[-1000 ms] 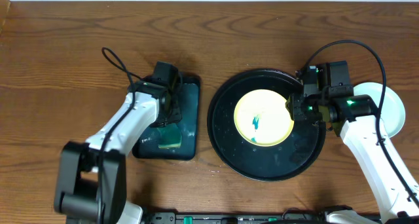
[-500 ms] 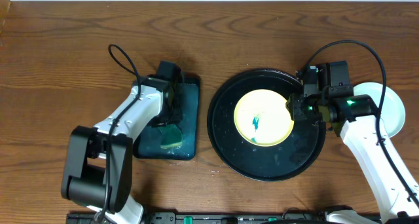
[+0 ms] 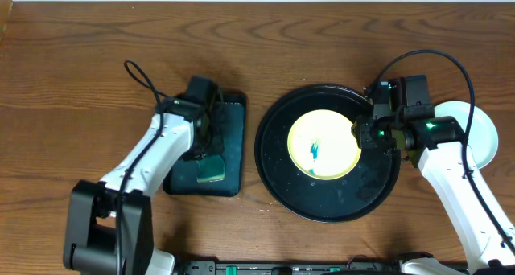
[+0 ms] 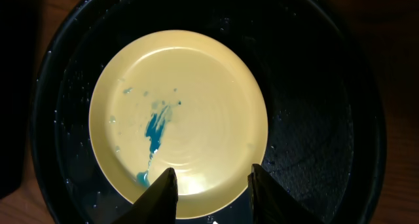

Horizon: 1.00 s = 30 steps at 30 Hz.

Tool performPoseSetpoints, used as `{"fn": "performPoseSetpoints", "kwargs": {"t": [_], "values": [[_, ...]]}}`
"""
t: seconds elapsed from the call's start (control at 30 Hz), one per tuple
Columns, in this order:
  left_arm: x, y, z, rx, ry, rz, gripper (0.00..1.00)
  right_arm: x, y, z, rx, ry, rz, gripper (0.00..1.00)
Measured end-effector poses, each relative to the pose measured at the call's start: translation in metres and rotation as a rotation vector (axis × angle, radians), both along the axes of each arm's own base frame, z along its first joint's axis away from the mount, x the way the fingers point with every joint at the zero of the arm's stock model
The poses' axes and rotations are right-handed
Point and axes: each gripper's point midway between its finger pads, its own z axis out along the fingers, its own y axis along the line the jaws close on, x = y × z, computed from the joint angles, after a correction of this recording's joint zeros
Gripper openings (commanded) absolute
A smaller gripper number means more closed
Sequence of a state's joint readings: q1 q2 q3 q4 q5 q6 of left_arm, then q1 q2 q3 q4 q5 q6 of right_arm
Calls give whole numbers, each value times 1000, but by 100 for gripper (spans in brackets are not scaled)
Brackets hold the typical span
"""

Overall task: Clean dirty plates on tray and stack at the side
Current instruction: 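Grasp the sponge with the left gripper and dip it in soapy water, then carry the sponge with the left gripper onto the held yellow plate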

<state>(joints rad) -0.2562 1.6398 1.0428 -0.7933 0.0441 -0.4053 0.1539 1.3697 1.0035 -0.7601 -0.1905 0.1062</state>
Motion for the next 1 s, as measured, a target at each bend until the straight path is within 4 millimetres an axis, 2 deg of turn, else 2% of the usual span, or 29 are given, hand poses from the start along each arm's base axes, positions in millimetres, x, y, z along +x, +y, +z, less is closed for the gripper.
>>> {"fn": "performPoseSetpoints", "kwargs": {"t": [0.13,0.17,0.2,0.43,0.53,0.63,0.77,0.87,1.0], "values": [[-7,-1,-28,-9,21,-2,19,0,0,0,0,1,0,36],[-8,-1,-32,-9,21,-3,10,0,0,0,-1,2,-1,36],[-7,-1,-33,-11,18,-2,8,-1,0,0,-1,4,0,36],[-9,-1,-33,-11,27,0,8,-3,-5,-3,-26,16,-18,36],[-13,0,-26,-3,57,-3,8,-3,-11,-4,-49,20,-54,34],[-18,0,-12,1,105,-6,7,-1,-18,-5,-67,24,-101,33],[5,-14,26,-62,30,-27,7,2,-27,-15,-73,56,-156,38],[26,-34,66,-175,-85,-54,8,4,-36,-36,-65,126,-190,41],[38,-54,95,-275,-189,-99,8,1,-31,-68,-17,238,-163,35]]}}
